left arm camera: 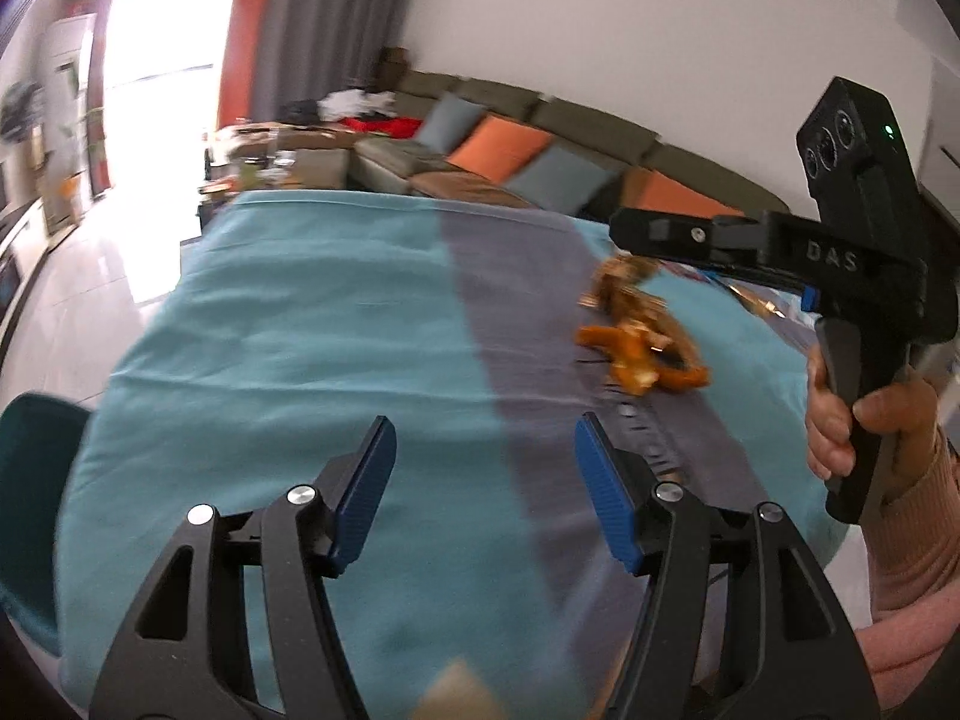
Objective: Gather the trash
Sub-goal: 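Move both open tools back over the orange peels and foil on the bed, then grasp an orange peel with the left tool while the right tool grasps a gold foil wrapper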
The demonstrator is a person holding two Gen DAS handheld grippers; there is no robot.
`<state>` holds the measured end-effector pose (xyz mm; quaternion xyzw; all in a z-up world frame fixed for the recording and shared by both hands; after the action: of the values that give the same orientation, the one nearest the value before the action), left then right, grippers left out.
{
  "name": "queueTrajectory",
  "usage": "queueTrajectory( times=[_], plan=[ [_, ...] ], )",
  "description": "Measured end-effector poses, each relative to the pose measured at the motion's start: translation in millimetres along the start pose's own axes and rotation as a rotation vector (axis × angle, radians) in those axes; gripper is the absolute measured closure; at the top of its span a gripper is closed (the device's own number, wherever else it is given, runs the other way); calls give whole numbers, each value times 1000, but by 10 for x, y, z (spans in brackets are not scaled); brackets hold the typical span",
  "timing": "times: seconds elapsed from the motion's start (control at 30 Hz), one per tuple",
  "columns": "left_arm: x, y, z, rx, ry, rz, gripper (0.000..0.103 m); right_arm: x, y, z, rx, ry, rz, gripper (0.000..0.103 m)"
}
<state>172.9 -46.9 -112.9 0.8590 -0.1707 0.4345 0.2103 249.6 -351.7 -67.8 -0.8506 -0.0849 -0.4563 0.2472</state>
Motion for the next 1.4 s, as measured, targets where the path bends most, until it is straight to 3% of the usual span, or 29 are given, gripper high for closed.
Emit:
queueTrajectory(
  times=[0.33,0.63,0.97,1.13,1.4],
  plan=[
    [4,665,564,-94,-115,100,44,-70,736,-311,-144,52,98,64],
    [28,829,948,-94,-216,103,49,-113,1033,-285,-187,54,123,59],
    [133,848,1215,-75,-255,99,63,-221,1087,-238,-151,26,148,59],
    [156,794,1250,-94,-257,77,85,-326,1001,-210,-123,-19,126,57],
    [145,743,1205,-116,-246,42,89,-457,846,-158,-147,-64,49,53]
  ],
)
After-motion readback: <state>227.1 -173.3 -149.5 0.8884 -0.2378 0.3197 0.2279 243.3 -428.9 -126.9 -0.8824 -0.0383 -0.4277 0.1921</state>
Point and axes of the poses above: each gripper's, at about its wrist camera, not at the fingertips, and z roughly the way its jaws point, y to its right, x to its top, the point moved 5 cm from there along z, roughly the way its jaws point, and after that the axes turned 5 degrees about y, right-handed, at the moved point
